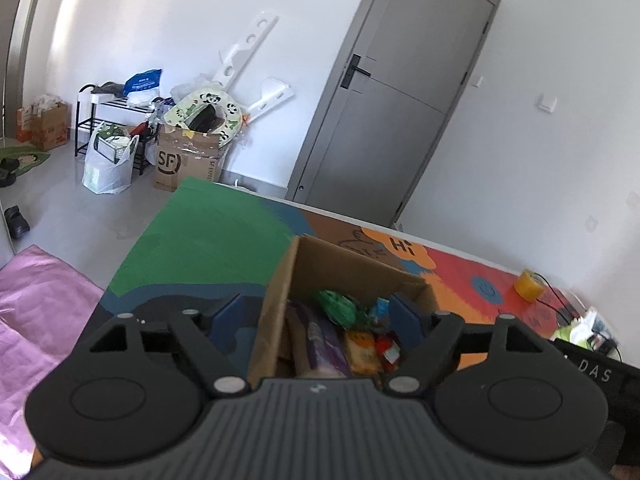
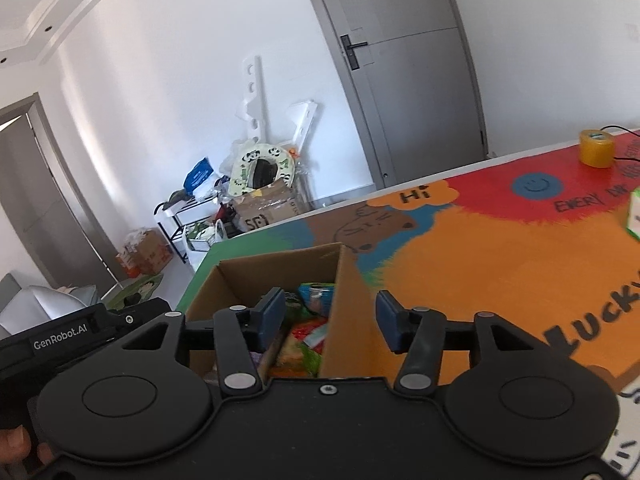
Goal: Organize snacks
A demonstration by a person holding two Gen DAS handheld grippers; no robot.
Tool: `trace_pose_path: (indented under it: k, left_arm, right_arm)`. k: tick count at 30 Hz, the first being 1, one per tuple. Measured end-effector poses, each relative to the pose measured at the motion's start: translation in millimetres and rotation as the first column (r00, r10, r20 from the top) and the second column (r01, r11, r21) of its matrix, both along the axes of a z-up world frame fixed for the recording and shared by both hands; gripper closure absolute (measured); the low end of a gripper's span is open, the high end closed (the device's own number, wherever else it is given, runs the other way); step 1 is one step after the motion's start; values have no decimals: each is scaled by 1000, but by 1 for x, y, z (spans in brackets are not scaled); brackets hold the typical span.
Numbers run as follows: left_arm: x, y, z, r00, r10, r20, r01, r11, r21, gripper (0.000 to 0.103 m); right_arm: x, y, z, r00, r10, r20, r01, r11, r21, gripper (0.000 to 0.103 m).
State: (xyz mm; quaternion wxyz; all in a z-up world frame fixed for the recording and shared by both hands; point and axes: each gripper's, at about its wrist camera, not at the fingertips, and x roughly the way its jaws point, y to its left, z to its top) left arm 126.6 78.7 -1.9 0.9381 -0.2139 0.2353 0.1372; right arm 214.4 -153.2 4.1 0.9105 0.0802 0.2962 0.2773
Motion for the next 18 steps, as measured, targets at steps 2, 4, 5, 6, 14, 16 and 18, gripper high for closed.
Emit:
trace_pose_path:
  k: [2,4,5,6,14,16,18]
  left_arm:
    - [-3,-6,2,1000,-8,-2,8,1000,11,16]
    - [-5,-11,4,1000,-16,-5,16,1000,21,15]
    - [-7,-13,5,1000,-21,-6,21,1000,24,14]
    - [-8,-16,5,1000,-26,-7,26,999,27,14]
    - [-18,-35,15,998,-66,-8,67,996,59,6]
    - [-20,-40,17,997,-74,-6,74,995,65,5]
    - [-22,-44,18,997,-81,-6,81,995,65,5]
  right_arm:
    - [-2,-7,2,1000,-7,4,7,1000,2,45]
    - [-5,-14,4,1000,-12,8,11,1000,7,39]
    - [-7,-18,6,1000,-15,12,15,1000,7,37]
    - [-8,-21,7,1000,-20,15,20,1000,8,33]
    - [-22,-49,13,997,-74,36,73,997,27,5]
    - [-26,-55,15,996,-82,43,81,996,26,0]
    - [-31,-60,18,995,-93,48,92,995,28,0]
